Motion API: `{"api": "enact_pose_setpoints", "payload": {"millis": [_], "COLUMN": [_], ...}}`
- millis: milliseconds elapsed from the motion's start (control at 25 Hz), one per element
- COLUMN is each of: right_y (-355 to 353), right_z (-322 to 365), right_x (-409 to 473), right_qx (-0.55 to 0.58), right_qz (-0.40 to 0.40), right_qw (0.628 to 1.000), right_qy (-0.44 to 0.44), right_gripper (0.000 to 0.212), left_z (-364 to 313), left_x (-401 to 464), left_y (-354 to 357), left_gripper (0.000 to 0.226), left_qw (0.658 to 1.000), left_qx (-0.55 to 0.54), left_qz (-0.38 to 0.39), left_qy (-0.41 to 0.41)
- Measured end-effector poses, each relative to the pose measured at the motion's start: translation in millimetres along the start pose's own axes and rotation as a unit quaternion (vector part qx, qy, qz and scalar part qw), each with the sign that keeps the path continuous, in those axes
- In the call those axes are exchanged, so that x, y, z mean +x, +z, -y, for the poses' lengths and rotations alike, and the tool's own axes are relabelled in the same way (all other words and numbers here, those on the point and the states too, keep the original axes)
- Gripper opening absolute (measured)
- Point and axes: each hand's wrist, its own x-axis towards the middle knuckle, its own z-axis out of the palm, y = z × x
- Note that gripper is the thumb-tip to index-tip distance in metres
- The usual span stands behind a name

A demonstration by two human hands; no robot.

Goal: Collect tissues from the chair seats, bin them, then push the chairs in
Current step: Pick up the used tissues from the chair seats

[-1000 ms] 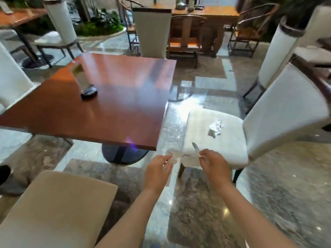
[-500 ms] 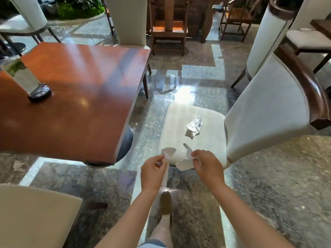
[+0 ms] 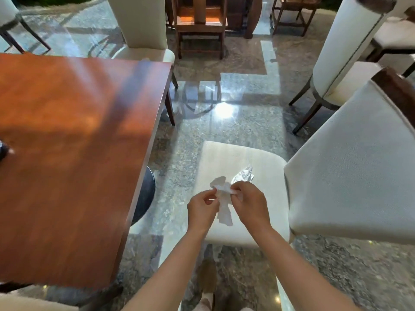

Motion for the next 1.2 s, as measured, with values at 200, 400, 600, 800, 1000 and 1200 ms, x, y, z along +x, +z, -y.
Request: {"api": "enact_pose_setpoints", "payload": {"millis": [200, 400, 600, 800, 1000, 1200], "right_y": [8.3, 19.6, 43.5, 73.1, 141.2, 188.7], "right_z": [-14.8, -40.3, -87.9, -158.5, -236.8, -279.0], "right_x": [37.1, 58.3, 75.1, 99.8, 138.4, 167.2], "right_qx": [0.109, 0.177, 0.197, 0.154, -0.115, -0.238], "right_qz": [0.057, 0.11, 0.131, 0.115, 0.082, 0.174], "right_qw": [0.991, 0.973, 0.962, 0.969, 0.989, 0.956], "right_qy": [0.044, 0.103, 0.137, 0.155, 0.04, 0.015], "right_gripper": [0.016, 0.02, 0.016, 0.02, 0.052, 0.057], "left_z": [-13.1, 5.6, 39.9, 95.1, 144.5, 179.8], "left_x": [34.9, 68.4, 97.8, 125.8, 143.6, 151.1], "left_y": [18.7, 41.1, 71.6, 83.9, 79.4, 77.8], "left_gripper": [0.006, 0.013, 0.002, 0.009, 0.007, 0.009], "left_qw": [0.987, 0.983, 0.979, 0.969, 0.951, 0.95], "left_qx": [-0.134, -0.15, -0.14, -0.124, -0.153, -0.155], "left_qz": [0.052, 0.002, -0.045, -0.101, -0.158, -0.162], "left_qy": [-0.076, -0.107, -0.138, -0.188, -0.216, -0.218]}}
